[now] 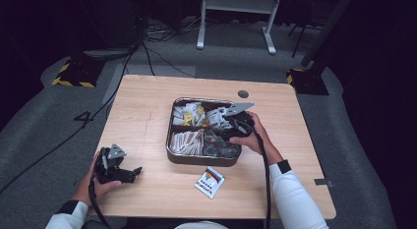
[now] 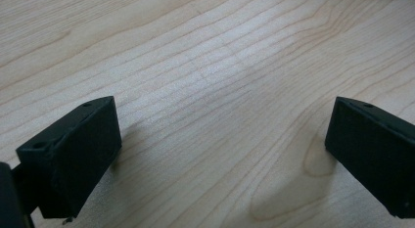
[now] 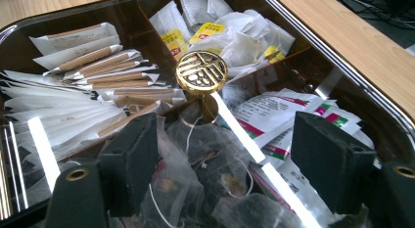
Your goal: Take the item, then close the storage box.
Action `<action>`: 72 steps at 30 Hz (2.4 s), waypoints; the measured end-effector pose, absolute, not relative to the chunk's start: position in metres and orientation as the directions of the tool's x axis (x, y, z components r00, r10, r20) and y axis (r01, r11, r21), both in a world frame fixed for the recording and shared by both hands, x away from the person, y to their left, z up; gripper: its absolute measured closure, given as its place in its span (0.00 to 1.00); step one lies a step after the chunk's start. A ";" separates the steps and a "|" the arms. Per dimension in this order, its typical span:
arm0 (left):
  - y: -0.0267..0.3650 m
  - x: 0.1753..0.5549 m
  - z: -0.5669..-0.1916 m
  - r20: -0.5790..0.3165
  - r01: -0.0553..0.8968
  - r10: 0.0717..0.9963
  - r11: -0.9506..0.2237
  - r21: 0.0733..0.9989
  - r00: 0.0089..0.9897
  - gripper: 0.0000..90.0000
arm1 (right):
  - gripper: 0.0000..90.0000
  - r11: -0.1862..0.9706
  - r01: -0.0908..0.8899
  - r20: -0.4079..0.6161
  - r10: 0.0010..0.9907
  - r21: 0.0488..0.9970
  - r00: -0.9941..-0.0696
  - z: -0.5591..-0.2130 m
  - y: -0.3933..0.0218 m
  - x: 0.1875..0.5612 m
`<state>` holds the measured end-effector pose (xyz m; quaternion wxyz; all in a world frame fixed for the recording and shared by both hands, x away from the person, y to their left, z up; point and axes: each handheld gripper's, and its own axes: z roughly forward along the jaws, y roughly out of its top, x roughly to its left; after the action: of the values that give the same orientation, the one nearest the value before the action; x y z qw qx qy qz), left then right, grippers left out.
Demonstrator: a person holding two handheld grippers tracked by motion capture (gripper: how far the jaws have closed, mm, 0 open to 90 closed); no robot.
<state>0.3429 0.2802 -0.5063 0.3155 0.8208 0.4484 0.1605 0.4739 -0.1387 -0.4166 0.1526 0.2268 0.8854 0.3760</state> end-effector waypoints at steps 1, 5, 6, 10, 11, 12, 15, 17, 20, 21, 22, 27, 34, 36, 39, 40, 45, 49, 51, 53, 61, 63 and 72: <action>0.280 0.343 -0.506 -0.022 0.636 0.838 -0.398 0.661 0.546 0.01 | 0.30 0.614 0.285 -0.104 0.518 0.736 -0.849 -0.416 -0.140 0.473; 0.280 0.343 -0.506 -0.023 0.636 0.837 -0.397 0.661 0.546 0.00 | 0.31 0.617 0.280 -0.112 0.519 0.735 -0.848 -0.415 -0.147 0.469; 0.280 0.343 -0.506 -0.023 0.636 0.837 -0.397 0.661 0.546 0.00 | 0.32 0.617 0.281 -0.112 0.520 0.735 -0.847 -0.414 -0.150 0.467; 0.280 0.343 -0.506 -0.022 0.636 0.837 -0.398 0.661 0.546 0.00 | 0.33 0.610 0.280 -0.112 0.523 0.741 -0.845 -0.412 -0.160 0.464; 0.280 0.343 -0.506 -0.020 0.635 0.837 -0.399 0.662 0.547 0.00 | 0.33 0.607 0.281 -0.110 0.525 0.743 -0.844 -0.411 -0.163 0.463; 0.280 0.343 -0.506 -0.022 0.636 0.837 -0.398 0.661 0.546 0.00 | 0.33 0.605 0.283 -0.108 0.527 0.744 -0.843 -0.411 -0.165 0.463; 0.280 0.343 -0.506 -0.022 0.636 0.837 -0.398 0.661 0.546 0.00 | 0.32 0.613 0.283 -0.126 0.536 0.738 -0.835 -0.411 -0.172 0.460; 0.280 0.343 -0.506 -0.022 0.636 0.837 -0.398 0.661 0.546 0.00 | 0.32 0.611 0.286 -0.126 0.542 0.738 -0.831 -0.410 -0.177 0.458; 0.280 0.343 -0.506 -0.019 0.635 0.838 -0.399 0.662 0.546 0.00 | 0.31 0.612 0.286 -0.137 0.550 0.738 -0.824 -0.409 -0.183 0.455; 0.280 0.343 -0.506 -0.019 0.635 0.837 -0.399 0.662 0.547 0.00 | 0.31 0.614 0.285 -0.141 0.552 0.736 -0.822 -0.409 -0.185 0.453; 0.280 0.343 -0.506 -0.019 0.635 0.837 -0.400 0.662 0.547 0.00 | 0.31 0.616 0.285 -0.145 0.553 0.734 -0.820 -0.409 -0.188 0.452; 0.280 0.343 -0.506 -0.020 0.634 0.837 -0.399 0.662 0.547 0.00 | 0.30 0.625 0.292 -0.164 0.567 0.724 -0.807 -0.410 -0.199 0.448; 0.280 0.343 -0.506 -0.019 0.635 0.837 -0.400 0.662 0.547 0.00 | 0.29 0.631 0.301 -0.179 0.582 0.715 -0.793 -0.411 -0.215 0.439; 0.280 0.343 -0.506 -0.020 0.634 0.837 -0.400 0.662 0.547 0.00 | 0.29 0.630 0.301 -0.181 0.585 0.716 -0.791 -0.411 -0.218 0.438; 0.280 0.343 -0.506 -0.020 0.634 0.836 -0.400 0.662 0.548 0.00 | 0.29 0.633 0.309 -0.192 0.596 0.710 -0.780 -0.412 -0.227 0.433; 0.280 0.343 -0.506 -0.020 0.634 0.836 -0.400 0.662 0.548 0.00 | 0.29 0.635 0.309 -0.193 0.595 0.708 -0.780 -0.413 -0.229 0.432; 0.280 0.343 -0.506 -0.020 0.635 0.837 -0.399 0.662 0.548 0.00 | 0.29 0.636 0.320 -0.203 0.610 0.702 -0.766 -0.415 -0.238 0.426; 0.280 0.343 -0.507 -0.024 0.636 0.838 -0.396 0.662 0.546 0.00 | 0.28 0.644 0.329 -0.223 0.623 0.691 -0.750 -0.417 -0.245 0.420; 0.280 0.343 -0.507 -0.025 0.637 0.838 -0.394 0.663 0.545 0.00 | 0.28 0.653 0.331 -0.236 0.624 0.681 -0.745 -0.419 -0.249 0.417; 0.280 0.343 -0.506 -0.024 0.636 0.837 -0.396 0.662 0.547 0.00 | 0.28 0.653 0.330 -0.247 0.631 0.682 -0.735 -0.421 -0.252 0.415; 0.280 0.345 -0.506 -0.024 0.633 0.833 -0.401 0.662 0.553 0.00 | 0.28 0.639 0.361 -0.231 0.653 0.679 -0.721 -0.428 -0.267 0.409; 0.280 0.345 -0.506 -0.024 0.633 0.834 -0.400 0.663 0.552 0.00 | 0.28 0.640 0.365 -0.230 0.654 0.676 -0.721 -0.431 -0.270 0.407; 0.280 0.345 -0.506 -0.023 0.633 0.833 -0.401 0.662 0.553 0.00 | 0.27 0.631 0.396 -0.216 0.672 0.667 -0.708 -0.442 -0.284 0.401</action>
<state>0.3449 0.2798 -0.5064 0.3172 0.8221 0.4458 0.1577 0.4012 -0.2841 -0.4423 0.2290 0.3057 0.8736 0.3014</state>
